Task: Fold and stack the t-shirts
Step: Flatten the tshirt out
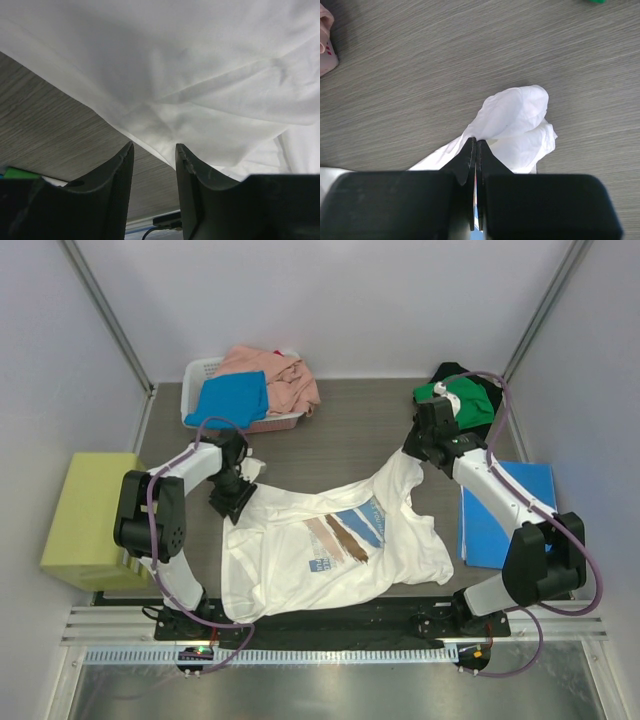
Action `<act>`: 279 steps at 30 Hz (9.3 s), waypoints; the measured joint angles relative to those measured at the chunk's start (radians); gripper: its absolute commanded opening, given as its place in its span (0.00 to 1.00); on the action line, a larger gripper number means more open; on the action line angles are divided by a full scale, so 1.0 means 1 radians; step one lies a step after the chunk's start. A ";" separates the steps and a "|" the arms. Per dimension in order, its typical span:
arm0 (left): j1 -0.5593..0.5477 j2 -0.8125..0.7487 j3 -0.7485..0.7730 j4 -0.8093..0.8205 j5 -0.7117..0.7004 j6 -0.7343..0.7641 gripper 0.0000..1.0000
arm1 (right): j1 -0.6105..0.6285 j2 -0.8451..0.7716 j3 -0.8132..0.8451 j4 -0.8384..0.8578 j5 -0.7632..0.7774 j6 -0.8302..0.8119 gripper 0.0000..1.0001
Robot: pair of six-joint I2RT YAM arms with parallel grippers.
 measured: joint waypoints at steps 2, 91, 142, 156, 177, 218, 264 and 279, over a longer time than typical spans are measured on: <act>0.000 0.000 0.000 0.013 -0.007 -0.003 0.45 | 0.000 0.008 0.007 0.002 -0.003 0.000 0.01; 0.122 -0.743 0.965 -0.193 -0.279 0.000 0.00 | 0.000 -0.696 0.727 -0.157 -0.116 -0.046 0.01; -0.946 0.131 0.434 0.198 -0.237 -0.157 0.72 | 0.000 -0.428 0.274 -0.114 0.189 -0.135 0.01; -1.083 0.253 0.502 0.212 -0.150 -0.226 0.71 | 0.000 -0.372 0.240 -0.107 0.208 -0.133 0.01; -1.065 0.442 0.620 0.187 -0.066 -0.234 0.63 | 0.000 -0.373 0.217 -0.095 0.178 -0.099 0.01; -0.946 0.348 0.631 0.097 -0.037 -0.215 0.00 | 0.000 -0.389 0.150 -0.080 0.170 -0.093 0.01; 0.023 -0.861 0.780 -0.310 -0.097 -0.004 0.00 | -0.002 -0.779 0.623 -0.267 -0.468 0.016 0.01; 0.023 -0.946 0.527 -0.233 -0.166 0.002 0.00 | -0.001 -0.841 0.336 -0.303 -0.255 0.000 0.01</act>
